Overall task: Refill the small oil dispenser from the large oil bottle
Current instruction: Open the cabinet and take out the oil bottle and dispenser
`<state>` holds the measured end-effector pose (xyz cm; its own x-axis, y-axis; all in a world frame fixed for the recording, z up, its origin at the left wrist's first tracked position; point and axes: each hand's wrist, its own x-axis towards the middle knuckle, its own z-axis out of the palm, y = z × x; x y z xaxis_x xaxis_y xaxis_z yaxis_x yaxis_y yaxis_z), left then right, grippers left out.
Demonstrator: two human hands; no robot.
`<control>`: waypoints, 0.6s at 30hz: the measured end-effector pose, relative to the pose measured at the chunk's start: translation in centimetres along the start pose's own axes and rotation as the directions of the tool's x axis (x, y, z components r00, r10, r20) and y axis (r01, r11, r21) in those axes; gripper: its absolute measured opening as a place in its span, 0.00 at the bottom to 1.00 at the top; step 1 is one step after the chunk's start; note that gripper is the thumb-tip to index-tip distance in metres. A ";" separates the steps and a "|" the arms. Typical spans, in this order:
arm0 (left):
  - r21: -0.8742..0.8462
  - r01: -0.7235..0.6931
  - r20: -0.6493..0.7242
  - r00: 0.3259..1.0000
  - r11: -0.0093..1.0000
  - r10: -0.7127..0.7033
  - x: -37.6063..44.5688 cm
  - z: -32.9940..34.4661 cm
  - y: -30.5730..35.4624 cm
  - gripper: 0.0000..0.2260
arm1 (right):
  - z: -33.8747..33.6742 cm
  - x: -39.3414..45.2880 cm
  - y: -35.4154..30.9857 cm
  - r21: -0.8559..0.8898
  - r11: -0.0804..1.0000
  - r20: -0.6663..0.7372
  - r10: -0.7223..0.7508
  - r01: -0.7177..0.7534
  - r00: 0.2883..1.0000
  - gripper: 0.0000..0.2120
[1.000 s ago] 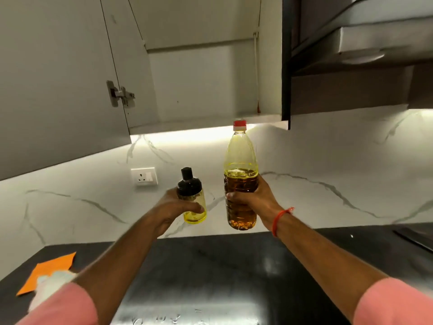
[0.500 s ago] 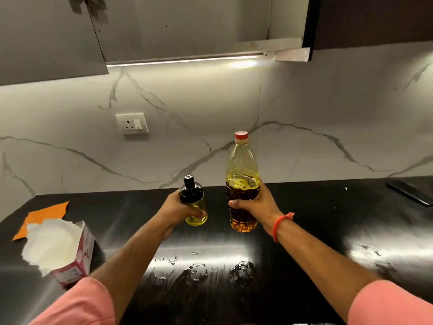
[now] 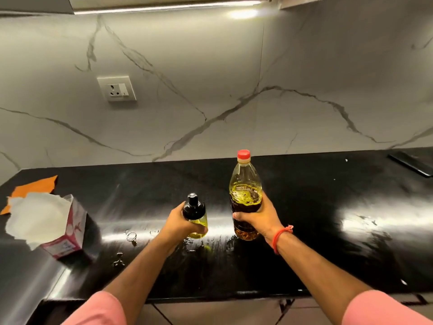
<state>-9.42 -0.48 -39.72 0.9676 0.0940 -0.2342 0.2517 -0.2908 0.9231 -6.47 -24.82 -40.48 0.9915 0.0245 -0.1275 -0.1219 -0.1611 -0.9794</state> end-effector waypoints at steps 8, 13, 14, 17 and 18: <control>-0.044 0.053 0.000 0.999 0.998 -0.053 -1.0 1.3 -3.8 0.31 | -0.2 -0.9 3.9 0.008 0.998 -0.062 0.057 -0.057 0.996 0.36; -0.024 0.069 0.012 0.998 0.997 -0.068 -0.8 2.6 -5.1 0.27 | -0.4 -0.9 4.7 0.004 0.999 -0.052 0.039 -0.039 0.998 0.37; -0.018 0.065 0.008 0.998 0.998 -0.065 -0.8 2.6 -5.3 0.27 | -0.3 -1.0 4.8 0.007 0.999 -0.048 0.035 -0.034 0.998 0.38; -0.016 0.061 -0.005 0.998 0.998 -0.061 -0.6 2.7 -5.7 0.29 | -0.4 -1.4 5.4 0.015 0.999 -0.042 0.029 -0.028 0.999 0.40; -0.014 0.060 -0.012 0.998 0.998 -0.060 -0.4 2.7 -5.9 0.30 | -0.4 -1.4 5.5 0.020 0.999 -0.040 0.028 -0.027 0.999 0.40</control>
<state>-11.26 -1.32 -45.91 0.9504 0.1227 -0.2857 0.3090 -0.2716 0.9115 -8.56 -26.14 -45.62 0.9887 -0.0193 -0.1486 -0.1498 -0.1420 -0.9785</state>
